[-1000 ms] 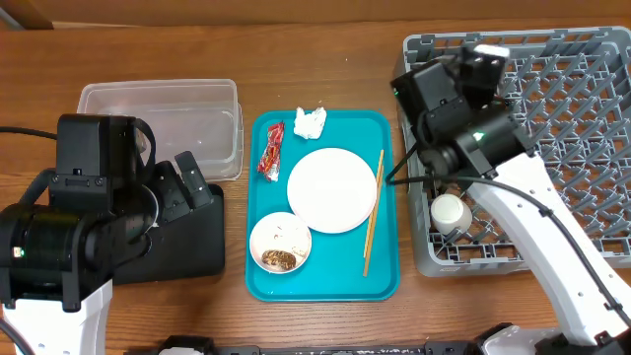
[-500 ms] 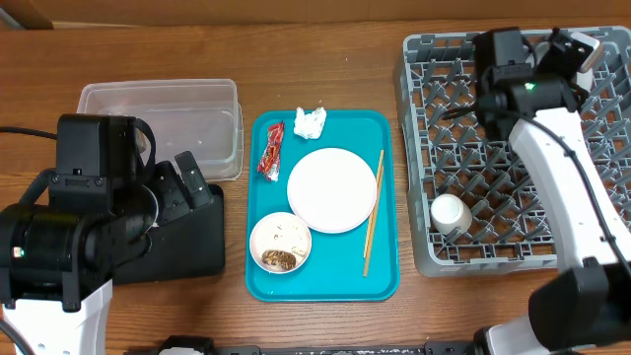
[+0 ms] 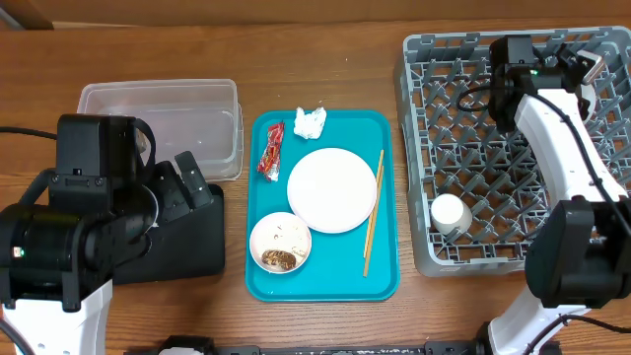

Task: Sort waste into correct bins and load items into the dishwasher
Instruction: 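Set the bowl upright in the rack's back row and release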

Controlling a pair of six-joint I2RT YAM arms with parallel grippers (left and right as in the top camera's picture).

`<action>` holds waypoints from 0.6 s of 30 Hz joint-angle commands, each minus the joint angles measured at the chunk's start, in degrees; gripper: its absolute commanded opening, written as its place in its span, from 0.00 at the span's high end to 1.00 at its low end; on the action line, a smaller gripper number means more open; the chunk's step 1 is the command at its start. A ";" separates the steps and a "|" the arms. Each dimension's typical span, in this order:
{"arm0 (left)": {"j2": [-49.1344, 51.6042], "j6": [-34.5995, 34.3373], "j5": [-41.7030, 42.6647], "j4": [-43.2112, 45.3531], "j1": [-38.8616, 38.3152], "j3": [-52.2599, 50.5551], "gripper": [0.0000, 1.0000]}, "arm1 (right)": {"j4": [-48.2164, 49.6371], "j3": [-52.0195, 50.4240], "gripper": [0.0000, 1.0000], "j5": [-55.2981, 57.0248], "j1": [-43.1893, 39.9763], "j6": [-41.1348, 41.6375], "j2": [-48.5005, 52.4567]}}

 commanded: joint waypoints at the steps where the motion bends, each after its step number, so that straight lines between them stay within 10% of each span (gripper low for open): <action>1: 0.17 -0.79 -1.14 -0.02 0.33 0.55 0.00 | 0.09 -0.33 0.96 1.57 0.15 0.17 1.97; 18: 0.17 -0.79 -1.14 -0.02 0.33 0.55 0.00 | -1.92 -0.33 0.96 3.98 0.26 0.24 5.84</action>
